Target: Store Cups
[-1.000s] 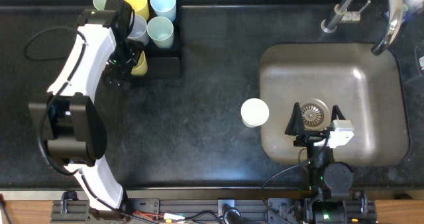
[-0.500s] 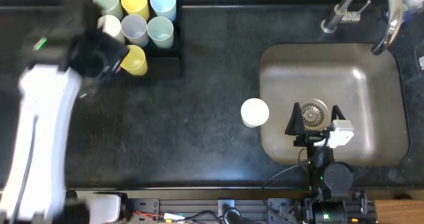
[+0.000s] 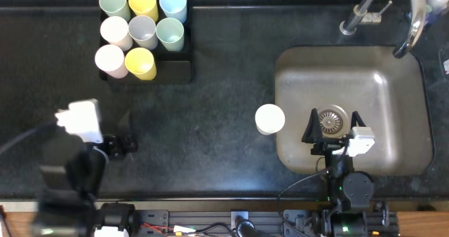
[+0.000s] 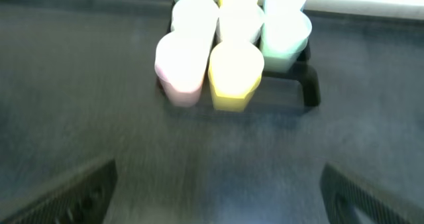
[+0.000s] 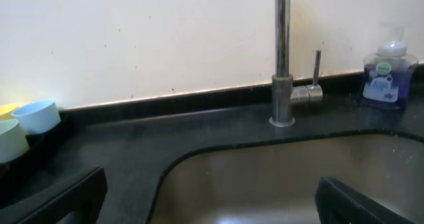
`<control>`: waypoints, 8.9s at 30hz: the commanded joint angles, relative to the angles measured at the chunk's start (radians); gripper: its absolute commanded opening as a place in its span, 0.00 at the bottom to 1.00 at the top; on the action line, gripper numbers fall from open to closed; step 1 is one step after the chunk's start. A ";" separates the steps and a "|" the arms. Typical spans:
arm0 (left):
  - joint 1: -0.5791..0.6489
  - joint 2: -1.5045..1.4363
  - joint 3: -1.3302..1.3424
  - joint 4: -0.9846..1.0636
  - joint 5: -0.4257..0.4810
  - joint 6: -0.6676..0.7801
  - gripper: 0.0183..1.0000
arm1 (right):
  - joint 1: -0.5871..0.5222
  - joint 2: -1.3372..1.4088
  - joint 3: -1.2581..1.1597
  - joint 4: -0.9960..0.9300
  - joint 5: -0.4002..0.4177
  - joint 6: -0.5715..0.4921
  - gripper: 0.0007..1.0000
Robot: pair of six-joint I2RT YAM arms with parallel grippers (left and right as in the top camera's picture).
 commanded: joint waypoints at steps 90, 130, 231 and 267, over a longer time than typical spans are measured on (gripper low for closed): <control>-0.001 -0.468 -0.652 0.554 0.141 0.211 1.00 | 0.233 1.611 1.490 -1.292 -0.073 -0.486 1.00; -0.001 -0.468 -0.652 0.554 0.141 0.211 1.00 | 0.252 1.782 1.345 -1.144 -0.100 -0.562 1.00; -0.001 -0.468 -0.652 0.554 0.141 0.211 1.00 | 0.698 2.618 2.725 -1.409 0.057 -0.356 0.04; -0.001 -0.468 -0.652 0.554 0.141 0.211 1.00 | 0.422 2.318 2.971 -1.451 0.223 -0.080 1.00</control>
